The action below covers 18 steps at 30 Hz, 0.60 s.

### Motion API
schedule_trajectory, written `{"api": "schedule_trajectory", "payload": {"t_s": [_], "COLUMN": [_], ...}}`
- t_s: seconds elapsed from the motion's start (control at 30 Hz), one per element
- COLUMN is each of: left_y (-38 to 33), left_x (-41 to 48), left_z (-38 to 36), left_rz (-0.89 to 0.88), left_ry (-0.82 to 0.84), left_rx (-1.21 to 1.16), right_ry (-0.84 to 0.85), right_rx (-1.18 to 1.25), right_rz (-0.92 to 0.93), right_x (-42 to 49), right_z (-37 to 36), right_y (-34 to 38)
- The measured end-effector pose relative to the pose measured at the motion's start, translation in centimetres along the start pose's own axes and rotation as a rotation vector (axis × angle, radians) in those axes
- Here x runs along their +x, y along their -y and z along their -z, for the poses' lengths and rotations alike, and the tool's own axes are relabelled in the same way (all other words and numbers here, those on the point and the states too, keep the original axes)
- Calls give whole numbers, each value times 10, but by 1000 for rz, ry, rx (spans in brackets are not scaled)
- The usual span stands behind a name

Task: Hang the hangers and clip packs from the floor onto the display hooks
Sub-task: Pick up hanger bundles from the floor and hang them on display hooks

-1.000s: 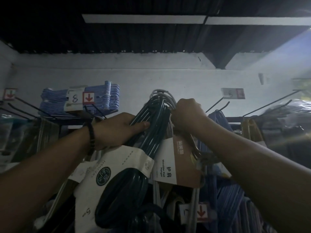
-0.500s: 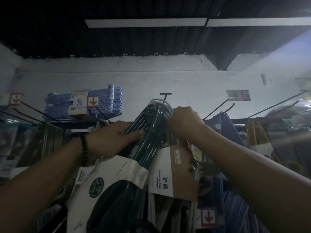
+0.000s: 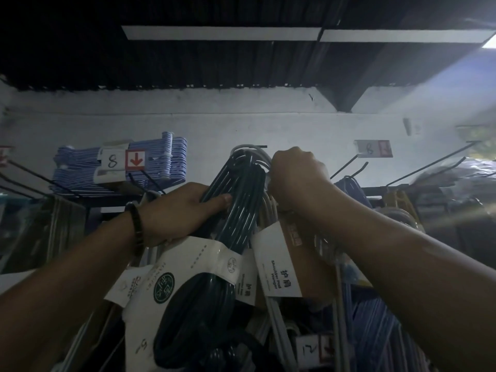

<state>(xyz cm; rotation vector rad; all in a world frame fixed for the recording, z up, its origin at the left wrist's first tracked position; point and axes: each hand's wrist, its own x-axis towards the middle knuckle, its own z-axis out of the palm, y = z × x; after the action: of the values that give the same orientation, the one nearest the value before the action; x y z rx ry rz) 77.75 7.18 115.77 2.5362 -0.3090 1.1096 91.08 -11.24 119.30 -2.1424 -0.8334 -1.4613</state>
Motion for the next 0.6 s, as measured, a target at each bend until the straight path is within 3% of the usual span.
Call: {"api": "schedule_trajectory", "payload": {"t_s": [0.4, 0.6], "left_y": [7, 10], "left_x": [25, 21], "left_z": [1, -3], "left_rz": [199, 249], "left_ry": [-3, -33], "left_rx": [85, 110], "right_ry": [294, 278], "right_rx": [221, 351], "right_rz": [-158, -190], "right_x": [20, 7], "right_z": [-83, -107], "right_y": [-11, 4]}}
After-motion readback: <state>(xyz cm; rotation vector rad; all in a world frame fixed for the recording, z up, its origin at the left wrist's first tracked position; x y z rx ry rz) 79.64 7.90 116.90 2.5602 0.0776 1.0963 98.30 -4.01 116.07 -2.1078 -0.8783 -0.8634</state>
